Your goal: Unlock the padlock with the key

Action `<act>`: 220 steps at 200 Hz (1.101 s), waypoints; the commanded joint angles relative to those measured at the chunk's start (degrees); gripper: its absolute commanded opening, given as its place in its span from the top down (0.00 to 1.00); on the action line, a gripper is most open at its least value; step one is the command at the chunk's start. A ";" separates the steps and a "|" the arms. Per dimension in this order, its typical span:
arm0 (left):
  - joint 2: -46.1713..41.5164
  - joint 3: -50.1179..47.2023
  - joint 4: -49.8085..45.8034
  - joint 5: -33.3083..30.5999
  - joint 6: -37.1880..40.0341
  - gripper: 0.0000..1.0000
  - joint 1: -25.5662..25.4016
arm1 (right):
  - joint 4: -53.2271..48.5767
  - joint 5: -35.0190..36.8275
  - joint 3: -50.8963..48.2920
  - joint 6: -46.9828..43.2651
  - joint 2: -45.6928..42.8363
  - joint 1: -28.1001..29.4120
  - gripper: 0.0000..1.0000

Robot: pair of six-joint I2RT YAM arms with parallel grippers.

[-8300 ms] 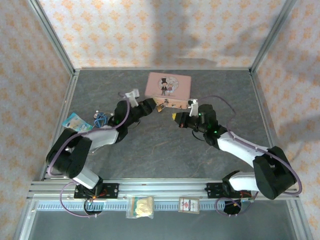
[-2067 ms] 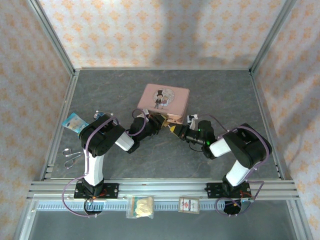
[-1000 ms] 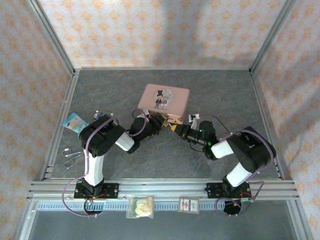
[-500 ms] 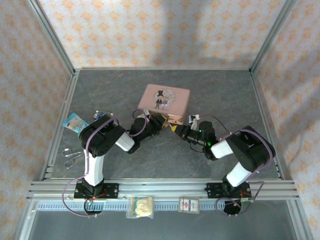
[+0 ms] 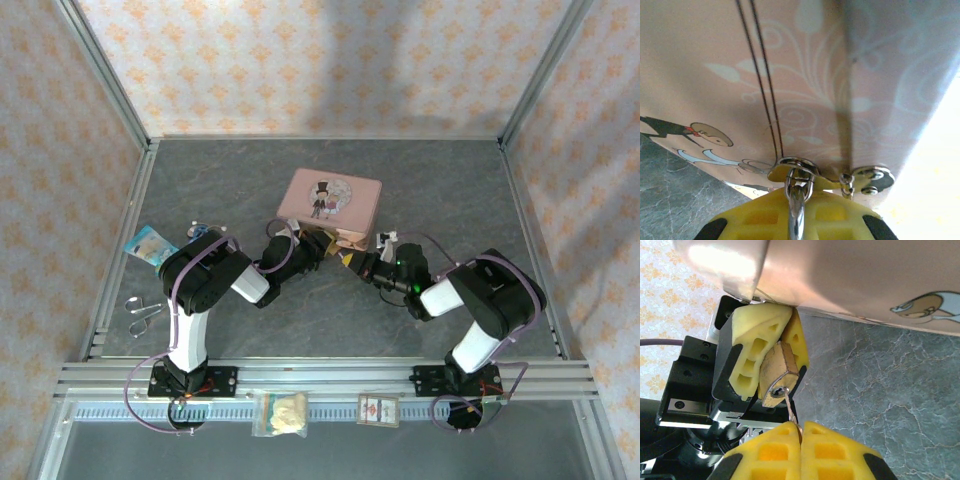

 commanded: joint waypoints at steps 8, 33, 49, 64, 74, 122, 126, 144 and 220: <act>-3.15 1.19 3.59 0.09 -1.47 1.00 -0.61 | 1.93 0.33 1.70 -0.68 0.69 0.34 1.00; -5.09 1.32 2.61 -0.02 -0.82 1.00 -1.10 | 3.99 -0.34 2.41 0.40 1.90 0.34 1.00; -5.31 1.36 2.28 -0.03 -0.37 1.00 -1.32 | 5.08 -0.53 2.52 1.10 2.42 0.38 1.00; -5.48 1.26 1.78 -0.20 0.01 1.00 -1.62 | 6.33 -0.98 2.61 1.67 2.77 0.34 1.00; -5.45 1.11 1.62 -0.37 0.10 1.00 -1.71 | 6.86 -1.24 2.53 1.87 2.53 0.34 1.00; -5.13 0.58 0.32 -1.29 1.65 1.00 -2.15 | 6.03 -1.76 1.39 1.61 -0.86 0.34 1.00; -4.97 0.57 0.38 -1.40 1.62 1.00 -2.24 | 5.67 -1.68 1.38 1.40 -1.12 0.34 1.00; -4.65 0.48 0.50 -1.65 1.65 1.00 -2.28 | 4.66 -1.62 1.38 0.98 -1.75 0.34 1.00; -4.89 0.68 -0.54 -1.52 2.66 1.00 -2.69 | 4.77 -1.30 2.27 1.11 -0.55 0.36 1.00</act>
